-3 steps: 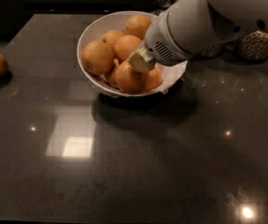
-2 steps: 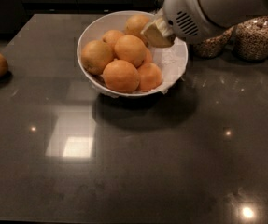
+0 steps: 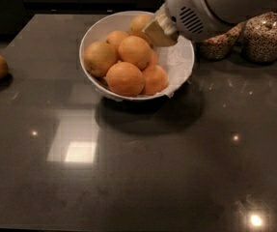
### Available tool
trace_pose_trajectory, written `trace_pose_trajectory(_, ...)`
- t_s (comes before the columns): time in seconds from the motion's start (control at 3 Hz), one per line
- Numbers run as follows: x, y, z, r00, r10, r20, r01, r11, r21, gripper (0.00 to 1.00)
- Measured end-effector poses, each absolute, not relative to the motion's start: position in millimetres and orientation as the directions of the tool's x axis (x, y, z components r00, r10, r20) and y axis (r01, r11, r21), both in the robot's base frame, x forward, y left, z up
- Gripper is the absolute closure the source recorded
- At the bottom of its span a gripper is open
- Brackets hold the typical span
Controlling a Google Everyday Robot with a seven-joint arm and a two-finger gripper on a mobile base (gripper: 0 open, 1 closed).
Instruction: Pick orange from white bowl
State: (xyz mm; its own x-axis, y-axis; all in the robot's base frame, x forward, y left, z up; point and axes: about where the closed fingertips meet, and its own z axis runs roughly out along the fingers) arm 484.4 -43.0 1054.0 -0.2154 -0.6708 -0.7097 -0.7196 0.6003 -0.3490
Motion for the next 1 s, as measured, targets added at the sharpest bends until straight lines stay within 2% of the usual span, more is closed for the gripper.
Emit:
trace_pose_trajectory(0.67,484.4,-43.0,1054.0,-0.215,-0.671,-0.71,-0.72,0.6,-0.349,0.12)
trace_pose_trajectory(1.0,484.3,-43.0,1054.1,-0.215,-0.671,-0.71,-0.72,0.6,-0.349,0.0)
